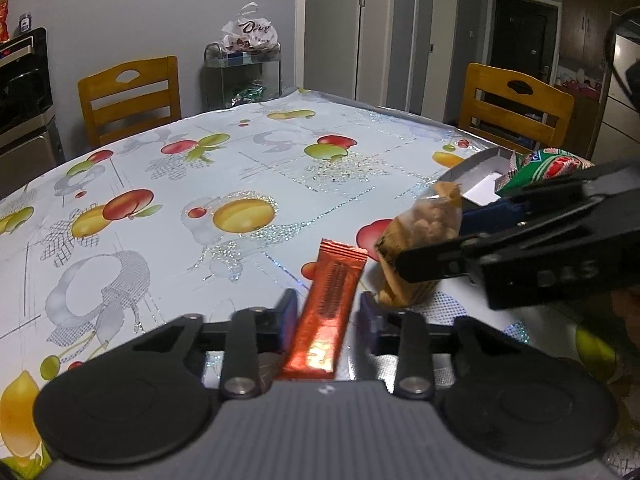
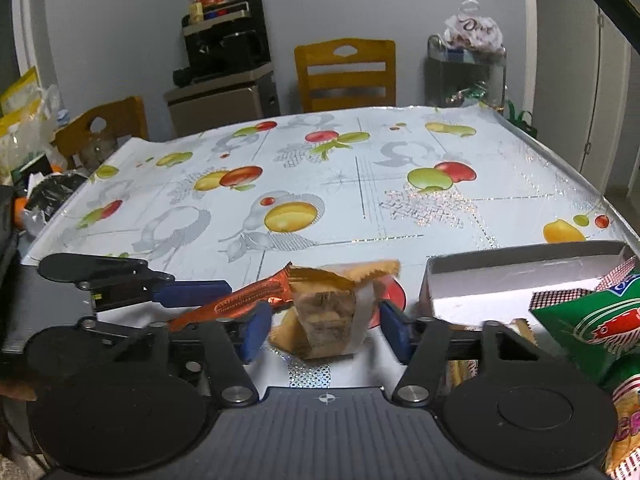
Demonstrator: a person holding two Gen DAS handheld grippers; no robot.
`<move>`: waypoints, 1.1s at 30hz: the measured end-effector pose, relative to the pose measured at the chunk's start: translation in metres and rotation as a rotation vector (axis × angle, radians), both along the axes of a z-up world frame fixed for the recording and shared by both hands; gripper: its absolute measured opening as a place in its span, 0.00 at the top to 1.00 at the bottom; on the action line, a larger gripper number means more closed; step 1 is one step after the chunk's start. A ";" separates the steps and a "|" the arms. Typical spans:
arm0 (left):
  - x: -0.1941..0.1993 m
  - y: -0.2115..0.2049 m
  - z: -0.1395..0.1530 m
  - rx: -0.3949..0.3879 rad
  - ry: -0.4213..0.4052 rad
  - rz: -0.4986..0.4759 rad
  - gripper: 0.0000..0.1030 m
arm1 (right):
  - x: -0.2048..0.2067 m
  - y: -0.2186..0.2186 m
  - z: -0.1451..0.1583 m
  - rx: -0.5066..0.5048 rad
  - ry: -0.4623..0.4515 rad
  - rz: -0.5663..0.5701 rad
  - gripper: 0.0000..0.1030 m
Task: Organize snacks
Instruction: 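Grasp the orange candy bar with the left tool while the right tool grasps the peanut bag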
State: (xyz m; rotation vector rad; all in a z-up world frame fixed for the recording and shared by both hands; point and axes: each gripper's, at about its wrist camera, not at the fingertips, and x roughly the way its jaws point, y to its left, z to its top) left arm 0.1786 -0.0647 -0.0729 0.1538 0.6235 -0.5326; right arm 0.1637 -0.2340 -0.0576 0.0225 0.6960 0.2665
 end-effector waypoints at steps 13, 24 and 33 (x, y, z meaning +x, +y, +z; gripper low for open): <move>-0.003 0.002 0.001 0.003 -0.008 0.023 0.82 | -0.024 -0.001 0.012 -0.005 -0.071 0.014 0.68; -0.027 -0.004 0.014 0.020 -0.047 0.050 0.82 | -0.065 -0.021 0.028 0.036 -0.119 0.043 0.68; -0.070 -0.014 0.038 -0.010 -0.087 0.060 0.82 | -0.117 -0.051 0.042 0.052 -0.161 0.088 0.68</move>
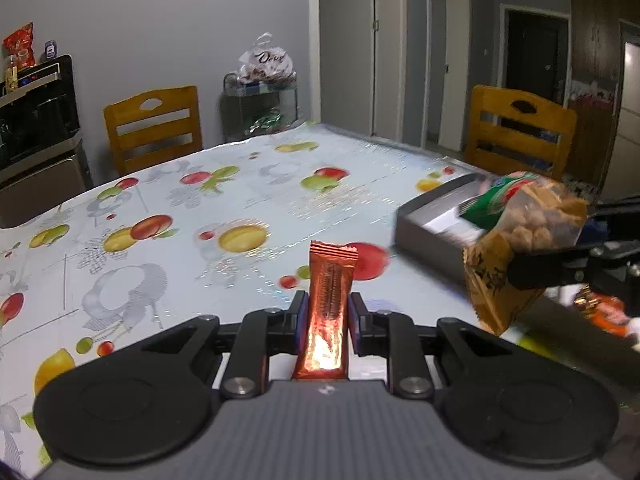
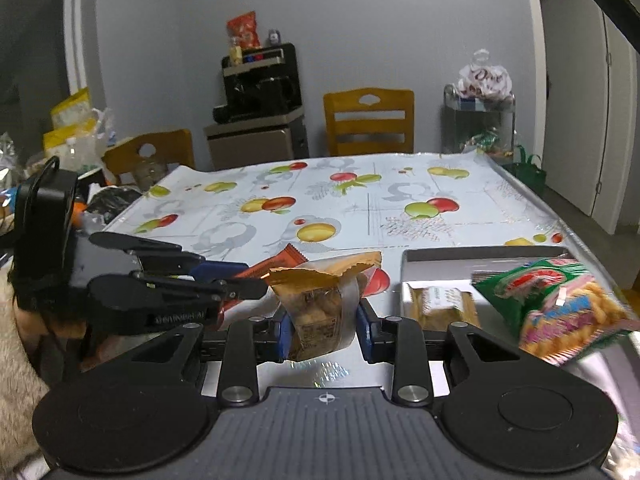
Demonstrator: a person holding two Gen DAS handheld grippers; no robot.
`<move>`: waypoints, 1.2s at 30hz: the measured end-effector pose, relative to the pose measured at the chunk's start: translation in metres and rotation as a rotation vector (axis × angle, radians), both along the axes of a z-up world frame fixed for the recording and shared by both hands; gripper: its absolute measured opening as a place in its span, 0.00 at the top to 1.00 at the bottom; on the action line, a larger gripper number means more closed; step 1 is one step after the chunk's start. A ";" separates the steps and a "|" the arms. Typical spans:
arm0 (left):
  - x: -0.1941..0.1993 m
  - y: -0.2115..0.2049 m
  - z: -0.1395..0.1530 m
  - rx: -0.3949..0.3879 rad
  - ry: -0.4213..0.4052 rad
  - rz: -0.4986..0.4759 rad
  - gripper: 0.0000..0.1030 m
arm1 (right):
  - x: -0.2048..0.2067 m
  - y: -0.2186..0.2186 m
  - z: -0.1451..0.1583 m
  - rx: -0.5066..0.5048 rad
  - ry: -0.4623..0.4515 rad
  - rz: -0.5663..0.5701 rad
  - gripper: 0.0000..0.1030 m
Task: Organize snacks
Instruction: 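Grasp the orange candy bar with the left tool while the right tool grasps the peanut bag, then carry the candy bar and peanut bag over the grey tray with both tools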
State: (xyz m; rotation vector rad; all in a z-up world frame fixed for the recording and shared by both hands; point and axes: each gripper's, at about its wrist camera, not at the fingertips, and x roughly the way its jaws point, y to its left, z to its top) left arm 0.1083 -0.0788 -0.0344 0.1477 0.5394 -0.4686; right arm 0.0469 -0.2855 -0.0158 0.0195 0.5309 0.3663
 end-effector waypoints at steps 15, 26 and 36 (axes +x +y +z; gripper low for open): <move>-0.052 -0.086 0.039 -0.004 -0.070 -0.213 0.82 | -0.049 -0.097 0.008 0.032 -0.040 -0.178 0.68; -0.030 -0.159 0.021 0.021 -0.003 -0.234 0.82 | -0.027 -0.116 -0.023 0.059 0.027 -0.203 0.68; -0.007 -0.177 0.005 0.018 0.033 -0.212 0.82 | -0.009 -0.119 -0.031 0.071 0.034 -0.220 0.68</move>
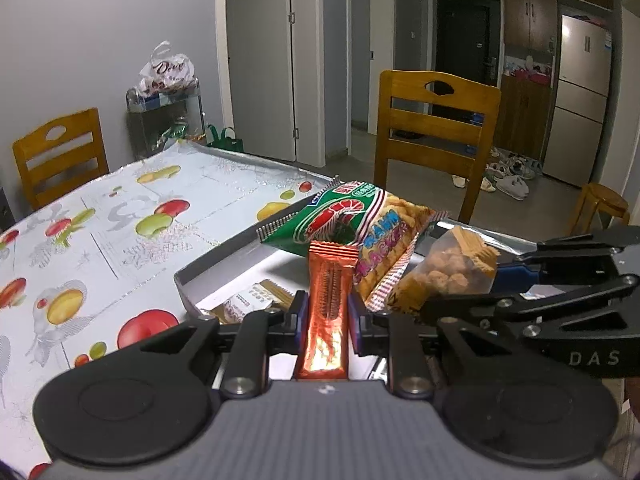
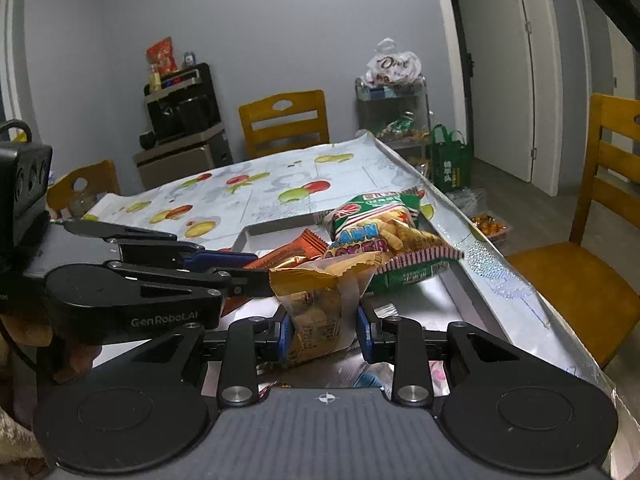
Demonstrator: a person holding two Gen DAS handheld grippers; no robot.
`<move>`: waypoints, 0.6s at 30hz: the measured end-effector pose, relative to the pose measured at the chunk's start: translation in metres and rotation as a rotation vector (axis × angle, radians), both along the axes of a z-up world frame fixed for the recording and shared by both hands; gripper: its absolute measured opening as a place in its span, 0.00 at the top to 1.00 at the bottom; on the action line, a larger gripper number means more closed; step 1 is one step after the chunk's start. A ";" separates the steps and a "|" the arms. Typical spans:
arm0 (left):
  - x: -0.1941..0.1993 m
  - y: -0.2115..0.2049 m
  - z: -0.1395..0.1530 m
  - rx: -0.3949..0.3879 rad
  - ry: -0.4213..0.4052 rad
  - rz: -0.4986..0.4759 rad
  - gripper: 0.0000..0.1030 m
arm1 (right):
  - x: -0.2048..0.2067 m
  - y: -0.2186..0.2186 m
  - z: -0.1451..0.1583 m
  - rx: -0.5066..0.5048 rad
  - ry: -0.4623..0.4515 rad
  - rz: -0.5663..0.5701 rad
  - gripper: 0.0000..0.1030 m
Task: Organize snacks
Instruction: 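Carry the candy bar and peanut bag over the grey tray with both tools, then open the left tool to release the candy bar while the right tool releases the peanut bag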
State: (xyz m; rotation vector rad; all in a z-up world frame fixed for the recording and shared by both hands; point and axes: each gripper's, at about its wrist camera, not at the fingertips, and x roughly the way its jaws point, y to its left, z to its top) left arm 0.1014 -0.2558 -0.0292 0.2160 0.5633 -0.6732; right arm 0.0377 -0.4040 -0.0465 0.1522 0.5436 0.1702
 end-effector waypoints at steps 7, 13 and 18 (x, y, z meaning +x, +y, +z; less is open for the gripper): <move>0.006 0.005 -0.003 -0.024 0.024 0.019 0.82 | -0.004 0.002 0.000 -0.007 0.011 0.006 0.66; 0.003 0.011 0.000 -0.024 0.035 0.031 0.55 | -0.011 0.007 0.006 -0.018 -0.003 -0.003 0.50; -0.007 0.023 0.008 -0.040 0.007 0.034 0.39 | -0.017 0.011 0.014 -0.028 -0.007 -0.024 0.43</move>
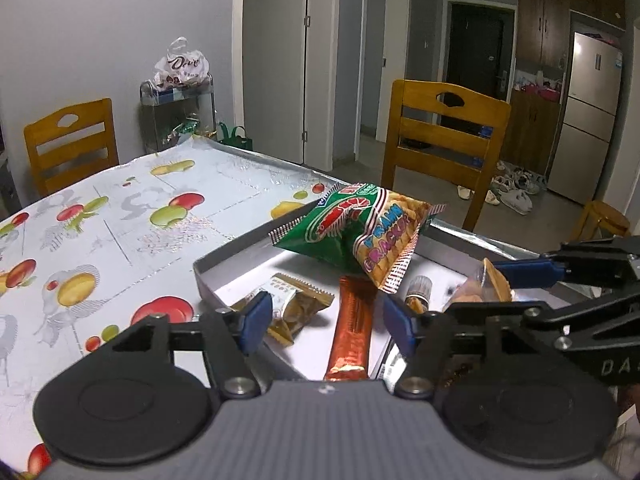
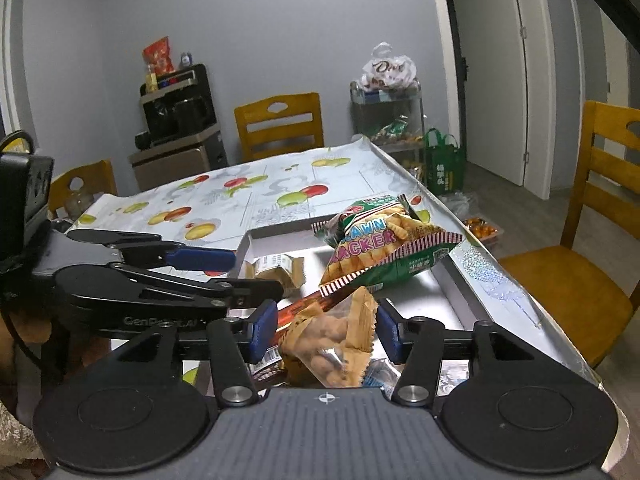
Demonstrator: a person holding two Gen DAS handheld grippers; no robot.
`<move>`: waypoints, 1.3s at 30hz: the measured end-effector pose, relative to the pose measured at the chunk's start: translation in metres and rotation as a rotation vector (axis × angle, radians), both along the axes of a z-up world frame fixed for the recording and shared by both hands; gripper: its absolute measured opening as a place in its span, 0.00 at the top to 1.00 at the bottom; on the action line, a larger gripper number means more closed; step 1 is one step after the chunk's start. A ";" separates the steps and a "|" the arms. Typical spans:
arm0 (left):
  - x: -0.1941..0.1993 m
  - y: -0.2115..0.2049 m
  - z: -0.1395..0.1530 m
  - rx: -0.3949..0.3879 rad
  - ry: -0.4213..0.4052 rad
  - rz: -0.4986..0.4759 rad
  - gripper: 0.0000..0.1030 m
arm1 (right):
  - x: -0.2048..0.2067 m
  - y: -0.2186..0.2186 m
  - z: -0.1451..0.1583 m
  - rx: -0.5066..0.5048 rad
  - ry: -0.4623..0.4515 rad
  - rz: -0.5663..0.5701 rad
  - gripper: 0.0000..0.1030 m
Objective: Organize snacks
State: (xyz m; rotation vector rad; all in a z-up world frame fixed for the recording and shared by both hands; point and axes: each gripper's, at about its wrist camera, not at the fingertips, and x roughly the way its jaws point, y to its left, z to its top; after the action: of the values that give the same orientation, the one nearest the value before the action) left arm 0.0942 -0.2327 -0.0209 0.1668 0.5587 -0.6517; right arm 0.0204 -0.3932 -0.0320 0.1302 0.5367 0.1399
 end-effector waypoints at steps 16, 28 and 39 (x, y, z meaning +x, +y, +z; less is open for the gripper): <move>-0.043 0.091 -0.001 -0.040 -0.001 0.007 0.10 | -0.063 0.030 0.014 -0.050 0.053 -0.172 0.00; -0.061 0.109 -0.033 -0.002 0.046 -0.006 0.07 | -0.107 0.074 -0.016 -0.049 0.144 -0.246 0.00; -0.063 0.108 -0.037 0.011 0.036 -0.017 0.07 | -0.100 0.087 -0.031 -0.060 0.204 -0.313 0.00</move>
State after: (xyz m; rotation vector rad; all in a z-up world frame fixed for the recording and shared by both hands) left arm 0.0308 -0.1250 -0.0581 0.1708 0.5964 -0.6693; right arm -0.0793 -0.3066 -0.0631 0.1695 0.7157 -0.1964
